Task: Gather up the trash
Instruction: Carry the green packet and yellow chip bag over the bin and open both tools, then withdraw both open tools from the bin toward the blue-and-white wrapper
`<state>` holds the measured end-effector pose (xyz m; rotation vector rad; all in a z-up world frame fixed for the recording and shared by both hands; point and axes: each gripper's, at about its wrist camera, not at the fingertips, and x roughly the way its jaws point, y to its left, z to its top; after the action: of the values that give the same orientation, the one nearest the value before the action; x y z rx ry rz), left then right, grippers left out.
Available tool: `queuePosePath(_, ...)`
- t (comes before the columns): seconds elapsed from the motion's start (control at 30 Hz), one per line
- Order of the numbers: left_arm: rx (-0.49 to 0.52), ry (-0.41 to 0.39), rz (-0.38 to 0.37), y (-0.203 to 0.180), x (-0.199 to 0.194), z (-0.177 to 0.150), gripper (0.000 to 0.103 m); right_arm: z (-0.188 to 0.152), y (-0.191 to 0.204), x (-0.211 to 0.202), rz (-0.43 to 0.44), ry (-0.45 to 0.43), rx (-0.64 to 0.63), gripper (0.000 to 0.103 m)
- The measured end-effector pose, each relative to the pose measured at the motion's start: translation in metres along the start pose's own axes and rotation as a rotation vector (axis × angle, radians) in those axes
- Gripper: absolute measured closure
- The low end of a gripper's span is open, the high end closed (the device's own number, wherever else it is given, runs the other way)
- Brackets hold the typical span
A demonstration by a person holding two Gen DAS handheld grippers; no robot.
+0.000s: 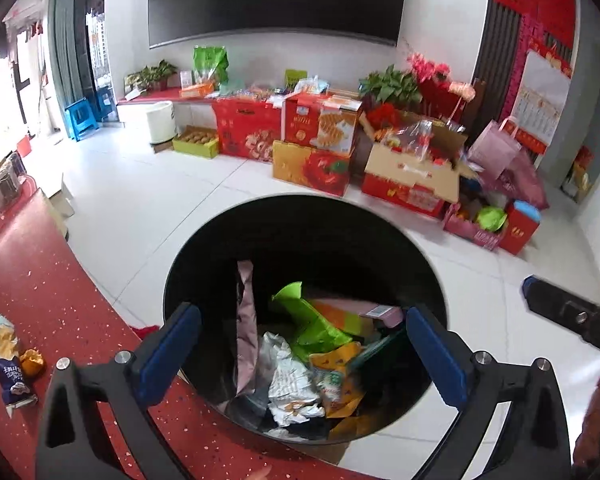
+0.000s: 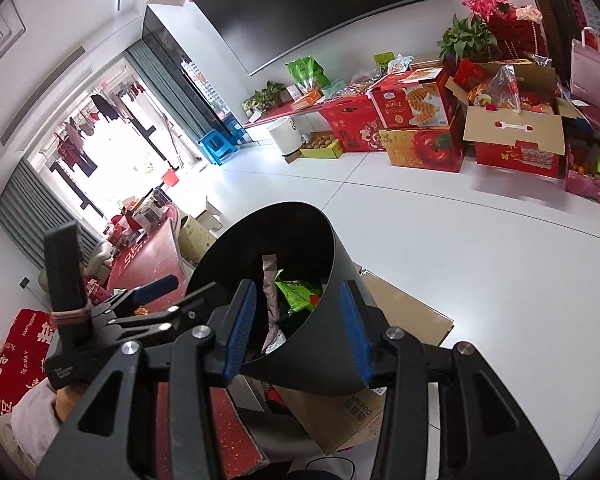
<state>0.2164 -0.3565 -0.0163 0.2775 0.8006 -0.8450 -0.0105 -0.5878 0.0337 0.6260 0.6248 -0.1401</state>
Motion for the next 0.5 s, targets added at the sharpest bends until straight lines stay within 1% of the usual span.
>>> queuePosePath(0.07, -0.015, -0.022, -0.023, 0.003, -0.01, 0.0, 0.0, -0.001, 0.003, -0.002, 0.004, -0.002, -0.008, 0.056)
queuePosePath(0.1, -0.016, -0.022, -0.03, 0.003, -0.014, -0.001, 0.0, -0.001, 0.006, -0.003, 0.007, -0.003, -0.01, 0.054)
queuePosePath(0.13, -0.012, -0.022, -0.026, 0.004, -0.018, -0.002, 0.0, -0.001, 0.007, -0.003, 0.01, -0.004, -0.012, 0.053)
queuePosePath(0.27, -0.011, -0.069, 0.051, 0.009, -0.047, -0.016, 0.0, -0.004, 0.02, -0.007, 0.025, -0.004, -0.028, 0.049)
queuePosePath(0.4, -0.045, -0.098, 0.095, 0.024, -0.069, -0.027, 0.0, -0.008, 0.031, -0.009, 0.037, -0.003, -0.041, 0.041)
queuePosePath(0.5, -0.061, -0.115, 0.135, 0.038, -0.083, -0.037, 0.0, -0.012, 0.042, -0.01, 0.043, 0.001, -0.053, 0.041)
